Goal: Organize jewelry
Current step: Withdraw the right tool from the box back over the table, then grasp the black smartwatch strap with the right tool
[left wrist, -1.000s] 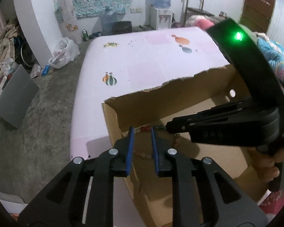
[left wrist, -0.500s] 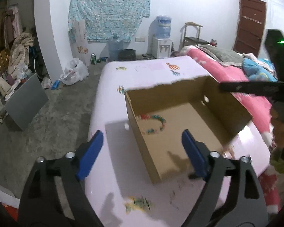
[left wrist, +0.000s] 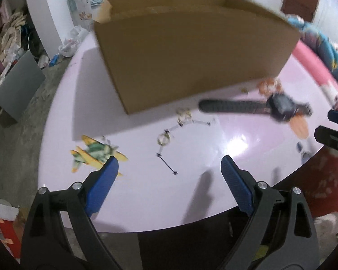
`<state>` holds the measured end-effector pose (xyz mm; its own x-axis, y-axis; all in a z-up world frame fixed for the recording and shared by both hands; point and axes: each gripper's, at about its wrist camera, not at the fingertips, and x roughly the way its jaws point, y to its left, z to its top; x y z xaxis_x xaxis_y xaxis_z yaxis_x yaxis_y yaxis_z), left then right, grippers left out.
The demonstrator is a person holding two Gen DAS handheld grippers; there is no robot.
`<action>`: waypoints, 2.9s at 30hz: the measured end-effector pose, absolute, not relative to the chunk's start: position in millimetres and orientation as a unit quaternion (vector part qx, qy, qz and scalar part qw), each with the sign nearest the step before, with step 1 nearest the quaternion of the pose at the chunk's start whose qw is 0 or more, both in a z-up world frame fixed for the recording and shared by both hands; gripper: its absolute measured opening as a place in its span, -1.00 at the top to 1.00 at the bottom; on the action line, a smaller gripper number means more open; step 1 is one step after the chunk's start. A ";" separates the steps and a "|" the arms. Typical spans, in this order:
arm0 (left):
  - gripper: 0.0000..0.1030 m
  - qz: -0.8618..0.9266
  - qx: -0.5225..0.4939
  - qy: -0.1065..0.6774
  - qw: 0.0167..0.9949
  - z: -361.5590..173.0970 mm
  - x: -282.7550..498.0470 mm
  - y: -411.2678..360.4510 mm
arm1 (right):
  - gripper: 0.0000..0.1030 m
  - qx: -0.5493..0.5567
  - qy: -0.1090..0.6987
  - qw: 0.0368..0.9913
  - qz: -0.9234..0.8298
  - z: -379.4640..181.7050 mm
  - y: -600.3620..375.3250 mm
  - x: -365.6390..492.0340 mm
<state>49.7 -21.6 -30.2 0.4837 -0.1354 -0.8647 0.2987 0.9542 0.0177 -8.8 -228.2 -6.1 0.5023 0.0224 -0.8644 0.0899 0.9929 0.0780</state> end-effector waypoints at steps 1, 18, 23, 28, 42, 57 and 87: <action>-0.72 -0.127 0.090 0.494 0.855 -33.7 49.0 -25.0 | -0.74 0.054 0.503 0.862 -0.032 -11.1 -228.0 -9.1; -0.86 -0.122 0.074 0.498 0.856 -38.4 56.3 -28.4 | -0.87 0.029 0.520 0.851 -0.066 -44.8 -223.4 2.1; -0.86 -0.119 0.073 0.507 0.851 -35.4 60.0 -31.5 | -0.87 0.031 0.522 0.850 -0.064 -46.3 -224.1 3.4; -0.86 -0.118 0.073 0.511 0.848 -34.1 62.9 -29.7 | -0.87 0.028 0.528 0.847 -0.055 -46.5 -225.2 6.2; -0.87 -0.125 0.076 0.513 0.846 -35.7 66.4 -29.9 | -0.87 0.130 0.472 0.872 -0.003 -17.4 -278.0 -13.5; -0.86 -0.130 0.076 0.499 0.853 -37.0 59.5 -29.7 | -0.24 0.244 0.449 0.859 0.010 -25.8 -325.4 -7.2; -0.13 -0.236 0.000 0.497 0.835 -21.2 112.0 -67.2 | 0.44 0.132 0.462 0.877 -0.030 -37.1 -302.2 22.2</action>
<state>112.0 -67.2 -21.2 0.3952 -0.3944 -0.8296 0.3943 0.8885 -0.2346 22.2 -302.2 -37.1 0.5719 0.0686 -0.8175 0.1744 0.9635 0.2029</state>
